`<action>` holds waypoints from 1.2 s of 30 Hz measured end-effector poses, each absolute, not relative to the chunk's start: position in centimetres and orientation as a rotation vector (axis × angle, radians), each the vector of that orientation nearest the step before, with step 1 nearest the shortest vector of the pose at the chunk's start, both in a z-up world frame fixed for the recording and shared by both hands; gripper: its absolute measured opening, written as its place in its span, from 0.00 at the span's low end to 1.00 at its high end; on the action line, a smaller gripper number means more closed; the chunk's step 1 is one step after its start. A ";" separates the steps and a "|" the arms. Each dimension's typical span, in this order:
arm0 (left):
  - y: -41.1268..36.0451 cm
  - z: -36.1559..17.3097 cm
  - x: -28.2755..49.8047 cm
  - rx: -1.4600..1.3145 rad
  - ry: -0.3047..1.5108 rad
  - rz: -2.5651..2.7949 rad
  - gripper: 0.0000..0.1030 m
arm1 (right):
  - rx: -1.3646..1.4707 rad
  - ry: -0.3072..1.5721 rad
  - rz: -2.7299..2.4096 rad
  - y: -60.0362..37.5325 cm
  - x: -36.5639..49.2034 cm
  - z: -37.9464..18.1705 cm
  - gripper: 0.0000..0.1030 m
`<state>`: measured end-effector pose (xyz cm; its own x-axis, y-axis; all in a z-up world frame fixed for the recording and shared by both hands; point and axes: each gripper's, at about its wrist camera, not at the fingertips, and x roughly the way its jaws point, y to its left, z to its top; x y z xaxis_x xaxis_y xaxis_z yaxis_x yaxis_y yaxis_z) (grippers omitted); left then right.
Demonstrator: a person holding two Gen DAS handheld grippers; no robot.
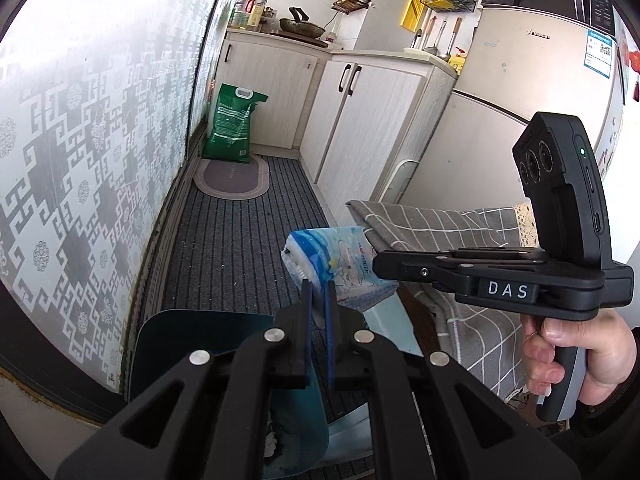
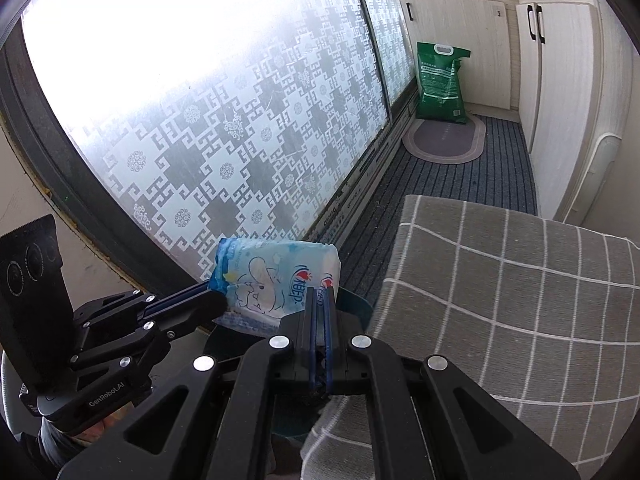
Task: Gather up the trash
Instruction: 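Lift the tissue pack with both tools and carry it over the teal bin, then open both tools to drop the tissue pack into the bin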
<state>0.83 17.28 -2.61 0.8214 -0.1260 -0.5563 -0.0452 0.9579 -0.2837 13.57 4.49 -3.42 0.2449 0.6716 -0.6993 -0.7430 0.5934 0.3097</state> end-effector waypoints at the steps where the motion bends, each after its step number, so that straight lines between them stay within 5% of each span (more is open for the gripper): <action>1: 17.7 -2.6 0.7 -0.293 0.611 -0.036 0.06 | -0.094 0.910 0.972 4.9 13.4 -3.6 0.02; 27: 22.1 -8.7 -0.8 -0.344 0.863 0.035 0.06 | -0.339 1.079 0.937 12.7 10.3 -9.1 0.03; 33: 22.7 -10.7 -0.6 -0.351 0.941 0.041 0.05 | -0.335 1.070 0.933 12.9 10.2 -8.9 0.09; 36: 22.7 -11.9 -0.3 -0.357 0.991 0.038 0.07 | -0.320 1.058 0.936 12.8 10.3 -8.5 0.20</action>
